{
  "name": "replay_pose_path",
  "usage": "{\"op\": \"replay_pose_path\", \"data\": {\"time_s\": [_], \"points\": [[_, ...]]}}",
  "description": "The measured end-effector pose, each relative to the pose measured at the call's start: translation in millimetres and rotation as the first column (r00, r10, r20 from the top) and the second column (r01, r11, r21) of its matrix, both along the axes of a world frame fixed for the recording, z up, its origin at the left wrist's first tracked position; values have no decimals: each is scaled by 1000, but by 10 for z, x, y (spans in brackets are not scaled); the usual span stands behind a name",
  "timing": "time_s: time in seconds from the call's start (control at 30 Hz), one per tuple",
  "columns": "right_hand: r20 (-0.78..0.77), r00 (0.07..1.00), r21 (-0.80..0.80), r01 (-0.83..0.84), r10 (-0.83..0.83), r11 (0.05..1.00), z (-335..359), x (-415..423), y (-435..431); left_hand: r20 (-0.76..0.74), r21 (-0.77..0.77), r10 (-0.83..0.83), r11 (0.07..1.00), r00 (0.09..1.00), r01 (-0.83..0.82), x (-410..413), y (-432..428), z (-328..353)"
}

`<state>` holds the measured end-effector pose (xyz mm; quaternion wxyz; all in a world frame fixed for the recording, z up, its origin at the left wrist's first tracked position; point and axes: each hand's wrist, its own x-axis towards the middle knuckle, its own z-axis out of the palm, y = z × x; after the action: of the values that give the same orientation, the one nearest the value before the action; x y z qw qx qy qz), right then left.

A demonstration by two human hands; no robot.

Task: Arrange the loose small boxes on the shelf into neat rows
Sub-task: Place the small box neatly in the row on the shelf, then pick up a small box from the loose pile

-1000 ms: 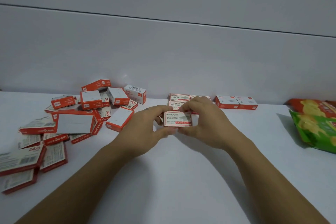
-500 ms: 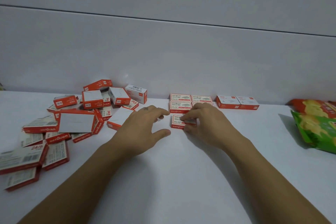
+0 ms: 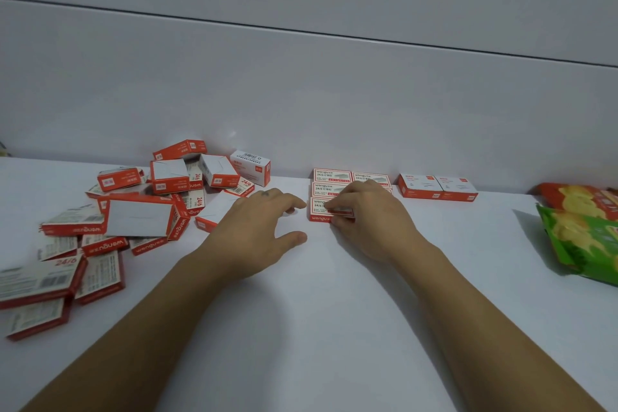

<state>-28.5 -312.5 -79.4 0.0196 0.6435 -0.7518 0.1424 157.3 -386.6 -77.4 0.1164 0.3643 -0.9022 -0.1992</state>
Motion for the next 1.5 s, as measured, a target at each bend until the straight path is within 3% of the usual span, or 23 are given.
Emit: {"op": "replay_pose_path", "data": {"time_s": [0.23, 0.47, 0.57, 0.7, 0.9, 1.2, 1.4, 1.5], "points": [[3, 1000, -8, -7, 7, 1000, 11, 18, 22, 60, -21, 13, 1000, 998, -12, -30, 8, 7], [70, 997, -157, -9, 20, 987, 100, 89, 93, 36, -98, 92, 991, 995, -88, 15, 118, 97], [105, 993, -171, -45, 63, 984, 126, 177, 135, 89, -178, 133, 977, 987, -116, 65, 189, 168], [163, 979, -184, -92, 123, 979, 206, 310, 158, 52, -262, 194, 949, 980, -174, 266, 271, 231], [101, 955, -131, -265, 279, 955, 318, 712, 132, 50, -258, 389, 895, 920, -364, 739, 441, 275], [36, 863, -76, -501, 504, 862, 421, 1286, 12, 42, -346, 647, 725, 761, -596, 1423, 676, 322], [84, 823, -56, -558, 561, 828, 346, 1669, -31, 95, -309, 831, 548, 548, -777, 1849, 642, 190], [97, 815, -47, -570, 572, 820, 273, 1800, -24, 109, -269, 867, 497, 487, -825, 1894, 585, 117]]}}
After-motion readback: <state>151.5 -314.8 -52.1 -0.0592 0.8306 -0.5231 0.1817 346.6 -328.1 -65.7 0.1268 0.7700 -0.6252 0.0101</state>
